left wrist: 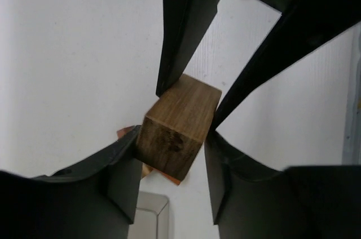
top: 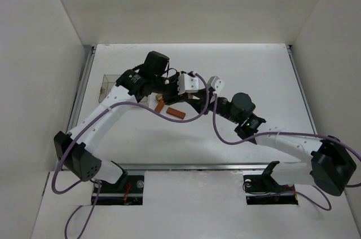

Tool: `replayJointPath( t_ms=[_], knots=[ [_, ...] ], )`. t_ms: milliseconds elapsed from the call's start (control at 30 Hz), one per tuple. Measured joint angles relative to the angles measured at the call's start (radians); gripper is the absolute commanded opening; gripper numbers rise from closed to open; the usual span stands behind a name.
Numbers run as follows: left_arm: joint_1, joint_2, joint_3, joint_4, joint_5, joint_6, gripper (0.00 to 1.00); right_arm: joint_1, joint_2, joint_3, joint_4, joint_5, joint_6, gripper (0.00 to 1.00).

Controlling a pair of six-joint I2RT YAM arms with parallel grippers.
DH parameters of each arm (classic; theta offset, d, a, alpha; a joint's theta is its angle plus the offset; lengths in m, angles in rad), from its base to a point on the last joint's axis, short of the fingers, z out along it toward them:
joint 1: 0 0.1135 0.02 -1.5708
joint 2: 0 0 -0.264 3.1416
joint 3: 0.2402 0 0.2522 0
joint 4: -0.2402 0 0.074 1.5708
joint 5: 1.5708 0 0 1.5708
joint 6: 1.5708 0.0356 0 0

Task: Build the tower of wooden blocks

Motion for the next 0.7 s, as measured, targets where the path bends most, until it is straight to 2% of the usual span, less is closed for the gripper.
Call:
replayJointPath(
  t_ms=[67, 200, 400, 467, 500, 633, 700],
  knots=[
    [0.005, 0.0, 0.0, -0.016, -0.017, -0.001, 0.32, -0.004, 0.0, -0.003, -0.003, -0.015, -0.014, 0.0],
    [0.003, 0.0, 0.0, -0.028, -0.026, -0.001, 0.32, -0.003, 0.001, -0.005, -0.009, -0.027, -0.035, 0.0],
    [0.002, 0.0, 0.0, -0.037, -0.034, 0.008, 0.4, -0.003, 0.001, -0.005, -0.019, -0.039, -0.054, 0.0],
    [0.001, 0.0, 0.001, -0.04, -0.035, 0.01, 0.46, -0.003, 0.001, -0.003, -0.024, -0.046, -0.056, 0.0],
    [0.0, 0.0, 0.004, -0.041, -0.038, 0.013, 0.53, -0.003, 0.001, -0.001, -0.03, -0.047, -0.056, 0.0],
    [-0.001, -0.002, 0.04, -0.048, -0.044, 0.016, 0.61, -0.003, 0.002, 0.0, -0.053, -0.05, -0.058, 0.0],
    [-0.002, -0.005, 0.054, -0.049, -0.044, 0.016, 0.61, -0.003, 0.002, 0.0, -0.056, -0.053, -0.06, 0.0]
  ],
)
